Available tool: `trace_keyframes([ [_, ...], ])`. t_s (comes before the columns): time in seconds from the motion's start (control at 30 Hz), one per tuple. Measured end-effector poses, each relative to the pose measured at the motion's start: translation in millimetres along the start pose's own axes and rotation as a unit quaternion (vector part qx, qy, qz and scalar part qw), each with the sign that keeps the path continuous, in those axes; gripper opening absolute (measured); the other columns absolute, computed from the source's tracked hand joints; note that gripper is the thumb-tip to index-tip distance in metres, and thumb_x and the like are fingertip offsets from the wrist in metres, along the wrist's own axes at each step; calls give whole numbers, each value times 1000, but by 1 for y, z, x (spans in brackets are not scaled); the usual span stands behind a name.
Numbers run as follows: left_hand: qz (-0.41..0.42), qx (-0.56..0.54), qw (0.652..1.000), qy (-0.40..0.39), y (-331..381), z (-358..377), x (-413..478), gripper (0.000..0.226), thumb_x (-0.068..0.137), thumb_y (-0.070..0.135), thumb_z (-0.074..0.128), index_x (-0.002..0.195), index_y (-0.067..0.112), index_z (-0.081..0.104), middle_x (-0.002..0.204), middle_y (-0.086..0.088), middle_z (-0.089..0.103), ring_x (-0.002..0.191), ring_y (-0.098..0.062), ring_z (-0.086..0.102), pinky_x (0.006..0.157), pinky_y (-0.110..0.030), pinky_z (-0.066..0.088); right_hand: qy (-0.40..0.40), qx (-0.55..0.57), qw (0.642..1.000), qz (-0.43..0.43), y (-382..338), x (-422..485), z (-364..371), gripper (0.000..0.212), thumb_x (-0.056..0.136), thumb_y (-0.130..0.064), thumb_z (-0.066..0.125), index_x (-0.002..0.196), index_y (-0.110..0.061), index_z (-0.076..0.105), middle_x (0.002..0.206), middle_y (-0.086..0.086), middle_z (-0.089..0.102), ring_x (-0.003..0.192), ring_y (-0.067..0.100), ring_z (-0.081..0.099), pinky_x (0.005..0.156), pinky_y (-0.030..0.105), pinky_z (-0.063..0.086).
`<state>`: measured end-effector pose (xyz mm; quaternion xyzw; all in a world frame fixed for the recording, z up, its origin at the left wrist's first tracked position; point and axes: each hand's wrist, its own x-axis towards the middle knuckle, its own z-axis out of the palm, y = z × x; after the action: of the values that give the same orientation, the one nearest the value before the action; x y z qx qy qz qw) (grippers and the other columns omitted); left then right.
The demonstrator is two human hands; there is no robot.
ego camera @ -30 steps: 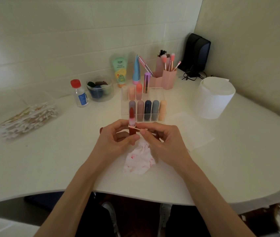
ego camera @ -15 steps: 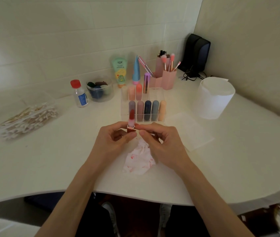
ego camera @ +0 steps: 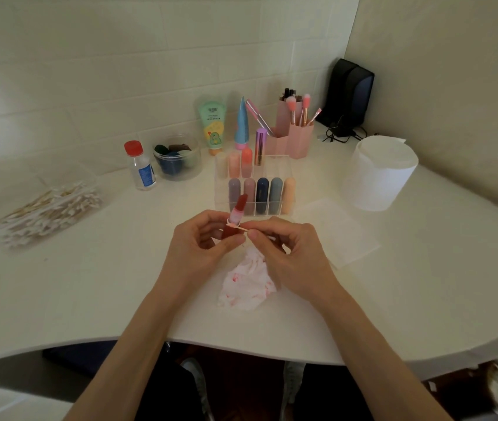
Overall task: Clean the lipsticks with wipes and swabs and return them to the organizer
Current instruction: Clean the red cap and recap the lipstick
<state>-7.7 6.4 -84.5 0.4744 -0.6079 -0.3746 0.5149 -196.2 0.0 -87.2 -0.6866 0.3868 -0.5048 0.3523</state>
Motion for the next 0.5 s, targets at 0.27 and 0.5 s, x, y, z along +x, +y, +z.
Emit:
trace_keyframes([
  [0.27,60,57,996,-30,-4,-1,3,21,95,3,65,114,11,72,80,23,67,71,2,58,69,-8,41,8,-3,1000,-13,-3,-1,0,20,96,-7,69,113,-10,78,95,-4,77,81,7,66,71,11,45],
  [0.5,78,51,995,-47,-7,-4,3,23,99,21,58,117,13,71,76,11,57,67,-8,48,64,-19,39,12,-9,1000,-22,-2,-1,2,21,96,-8,68,115,-10,78,92,-3,76,74,11,62,67,12,42],
])
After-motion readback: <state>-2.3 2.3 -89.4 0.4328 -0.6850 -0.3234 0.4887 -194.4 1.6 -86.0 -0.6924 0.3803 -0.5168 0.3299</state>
